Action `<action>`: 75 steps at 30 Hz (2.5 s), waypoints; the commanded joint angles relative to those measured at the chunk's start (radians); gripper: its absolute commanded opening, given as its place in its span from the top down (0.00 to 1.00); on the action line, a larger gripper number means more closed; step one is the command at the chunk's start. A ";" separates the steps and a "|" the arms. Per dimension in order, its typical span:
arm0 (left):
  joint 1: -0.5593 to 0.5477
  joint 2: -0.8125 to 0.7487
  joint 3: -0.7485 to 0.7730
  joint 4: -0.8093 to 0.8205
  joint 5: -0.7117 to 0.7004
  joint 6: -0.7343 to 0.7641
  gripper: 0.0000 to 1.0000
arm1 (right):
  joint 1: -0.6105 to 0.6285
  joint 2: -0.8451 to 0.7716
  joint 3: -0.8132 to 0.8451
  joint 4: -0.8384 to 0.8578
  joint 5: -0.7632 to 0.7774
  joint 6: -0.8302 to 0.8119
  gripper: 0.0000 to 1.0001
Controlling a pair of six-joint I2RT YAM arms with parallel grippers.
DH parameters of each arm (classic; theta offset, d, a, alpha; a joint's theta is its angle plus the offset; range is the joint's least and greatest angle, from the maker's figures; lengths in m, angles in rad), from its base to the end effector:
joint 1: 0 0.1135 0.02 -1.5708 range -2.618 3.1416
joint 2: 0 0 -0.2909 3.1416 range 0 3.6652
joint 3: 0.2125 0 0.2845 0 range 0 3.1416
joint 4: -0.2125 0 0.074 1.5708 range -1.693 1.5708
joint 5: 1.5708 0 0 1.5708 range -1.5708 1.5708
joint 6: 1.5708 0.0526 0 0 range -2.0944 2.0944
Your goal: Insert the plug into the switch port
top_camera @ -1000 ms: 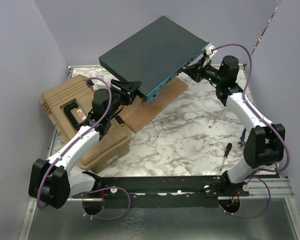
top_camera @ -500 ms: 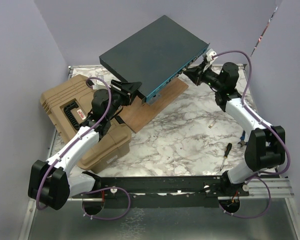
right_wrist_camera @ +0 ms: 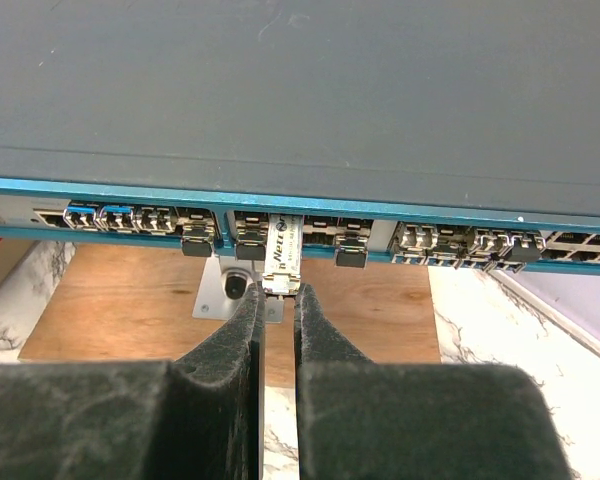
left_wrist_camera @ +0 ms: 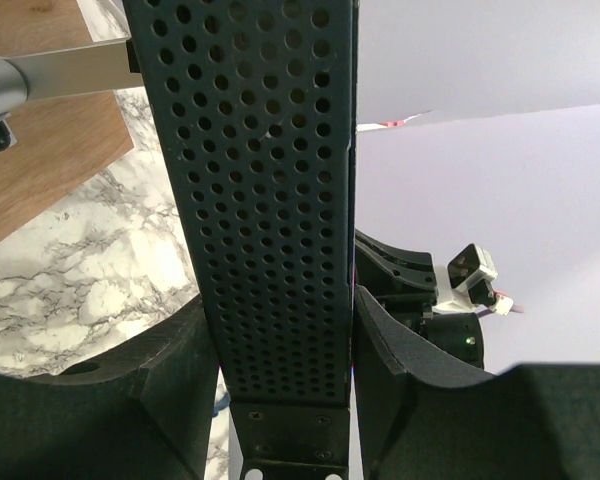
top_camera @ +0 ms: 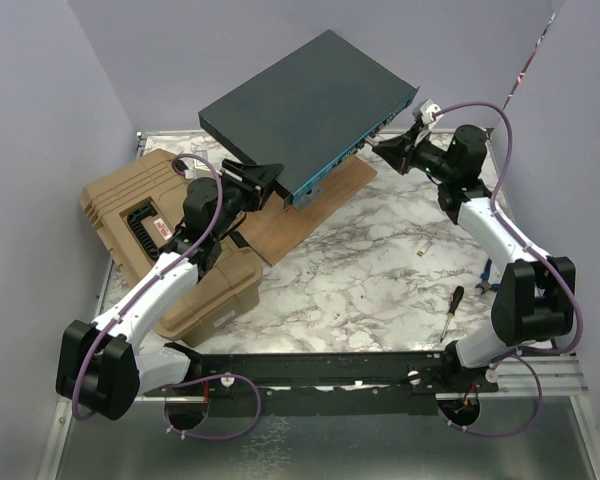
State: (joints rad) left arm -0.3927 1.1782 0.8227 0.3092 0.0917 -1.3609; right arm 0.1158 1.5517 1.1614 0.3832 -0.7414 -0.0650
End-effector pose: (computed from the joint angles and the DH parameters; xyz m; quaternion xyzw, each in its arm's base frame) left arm 0.2906 -0.1256 0.3359 -0.3083 0.6542 -0.5515 0.4157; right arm 0.4004 0.0823 0.3532 -0.3139 0.6357 0.2737 0.6500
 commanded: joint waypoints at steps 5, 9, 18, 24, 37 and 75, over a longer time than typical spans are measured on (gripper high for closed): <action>0.018 -0.057 -0.010 -0.115 -0.004 0.089 1.00 | -0.027 0.001 0.012 -0.033 0.017 -0.024 0.83; 0.018 -0.059 -0.010 -0.114 -0.004 0.089 1.00 | -0.027 0.004 0.003 -0.013 0.006 -0.025 0.66; 0.018 -0.056 -0.009 -0.108 -0.001 0.089 1.00 | -0.027 0.030 0.031 0.005 -0.055 -0.020 0.59; 0.018 -0.056 -0.009 -0.108 -0.002 0.089 1.00 | -0.027 0.053 0.050 0.036 -0.090 0.010 0.59; 0.018 -0.054 -0.008 -0.106 -0.004 0.086 1.00 | -0.027 0.081 0.095 0.033 -0.115 0.033 0.82; 0.018 -0.013 0.023 -0.100 -0.017 0.049 1.00 | -0.094 0.031 0.077 -0.085 -0.144 -0.027 0.99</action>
State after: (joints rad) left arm -0.3920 1.1847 0.8360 0.2955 0.0895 -1.3579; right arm 0.0086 1.5574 1.1946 0.2905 -0.8806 -0.1047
